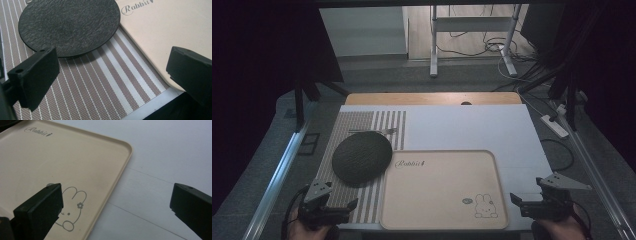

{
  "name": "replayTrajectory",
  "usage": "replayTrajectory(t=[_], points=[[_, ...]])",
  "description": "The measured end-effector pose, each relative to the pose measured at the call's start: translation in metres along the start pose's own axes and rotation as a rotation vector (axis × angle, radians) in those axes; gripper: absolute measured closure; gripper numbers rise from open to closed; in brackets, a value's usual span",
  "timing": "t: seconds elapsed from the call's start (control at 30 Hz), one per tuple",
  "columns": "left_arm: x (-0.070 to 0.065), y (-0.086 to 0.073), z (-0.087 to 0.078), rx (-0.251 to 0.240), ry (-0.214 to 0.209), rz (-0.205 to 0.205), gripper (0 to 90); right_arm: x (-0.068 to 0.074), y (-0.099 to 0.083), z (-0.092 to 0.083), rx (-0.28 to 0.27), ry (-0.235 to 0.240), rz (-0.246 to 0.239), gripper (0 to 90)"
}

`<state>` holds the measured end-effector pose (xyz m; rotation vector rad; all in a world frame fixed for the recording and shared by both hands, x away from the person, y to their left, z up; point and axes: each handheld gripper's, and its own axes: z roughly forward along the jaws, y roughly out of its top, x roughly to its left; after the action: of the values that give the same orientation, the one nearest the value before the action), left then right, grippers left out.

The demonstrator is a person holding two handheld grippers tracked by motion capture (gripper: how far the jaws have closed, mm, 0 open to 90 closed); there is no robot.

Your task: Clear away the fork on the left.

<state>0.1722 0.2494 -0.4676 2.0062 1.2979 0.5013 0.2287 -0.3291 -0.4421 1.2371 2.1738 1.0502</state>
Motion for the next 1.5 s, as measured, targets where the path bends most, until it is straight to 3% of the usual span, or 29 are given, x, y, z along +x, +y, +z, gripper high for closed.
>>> replayTrajectory(t=[0.43,0.9,1.03,1.27,1.5], points=[[-0.001,0.001,0.001,0.006,-0.001,0.013,0.0,0.004,0.000,0.001,0.035,-0.028,-0.048,0.0],[0.000,0.001,0.001,0.014,-0.006,0.008,0.0,0.002,0.000,0.003,0.043,0.004,-0.038,0.0],[0.001,0.001,0.001,0.014,-0.035,-0.010,0.0,0.003,0.001,0.003,0.047,0.005,-0.047,0.0],[-0.001,0.008,0.004,0.009,-0.027,0.019,0.0,0.003,0.001,0.004,0.057,-0.001,-0.050,0.0],[0.002,0.013,0.007,-0.001,-0.041,0.016,0.0,0.004,0.001,0.005,0.060,0.000,-0.053,0.0]])
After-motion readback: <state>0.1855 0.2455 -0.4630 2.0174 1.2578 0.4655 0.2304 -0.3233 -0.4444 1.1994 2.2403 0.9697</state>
